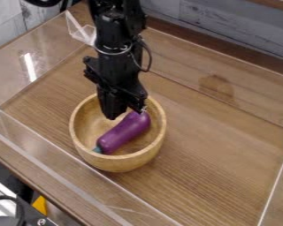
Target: Put the purple eggplant in the brown bowl
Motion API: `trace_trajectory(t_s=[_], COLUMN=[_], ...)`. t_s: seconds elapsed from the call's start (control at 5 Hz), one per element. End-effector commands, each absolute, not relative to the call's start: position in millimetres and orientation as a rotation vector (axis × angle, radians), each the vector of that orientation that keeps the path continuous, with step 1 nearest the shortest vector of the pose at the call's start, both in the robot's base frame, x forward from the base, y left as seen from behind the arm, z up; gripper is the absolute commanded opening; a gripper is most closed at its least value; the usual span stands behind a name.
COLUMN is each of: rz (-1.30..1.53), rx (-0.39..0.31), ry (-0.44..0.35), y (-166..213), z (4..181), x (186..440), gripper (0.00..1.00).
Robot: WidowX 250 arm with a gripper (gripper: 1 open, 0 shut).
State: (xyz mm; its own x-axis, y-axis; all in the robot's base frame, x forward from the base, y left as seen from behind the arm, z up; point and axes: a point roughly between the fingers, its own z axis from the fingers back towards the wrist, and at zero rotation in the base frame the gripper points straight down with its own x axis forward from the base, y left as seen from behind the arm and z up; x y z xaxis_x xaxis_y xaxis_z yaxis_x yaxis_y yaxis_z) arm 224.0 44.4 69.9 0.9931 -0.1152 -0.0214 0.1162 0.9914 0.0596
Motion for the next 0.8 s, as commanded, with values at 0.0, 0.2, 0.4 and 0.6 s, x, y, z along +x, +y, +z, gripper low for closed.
trace_trajectory(t_s=[0.0,0.2,0.4,0.6], rz=[-0.087,-0.077,-0.070,-0.065], rx=[0.065,0.055,0.052,0.045], ry=[-0.020,-0.014,-0.009,-0.008], y=[45.7,43.8,41.9,39.9], z=[80.2,81.3,82.9,86.0], x=[226.8,226.3,226.3,227.6], gripper=[1.00,1.00,1.00,1.00])
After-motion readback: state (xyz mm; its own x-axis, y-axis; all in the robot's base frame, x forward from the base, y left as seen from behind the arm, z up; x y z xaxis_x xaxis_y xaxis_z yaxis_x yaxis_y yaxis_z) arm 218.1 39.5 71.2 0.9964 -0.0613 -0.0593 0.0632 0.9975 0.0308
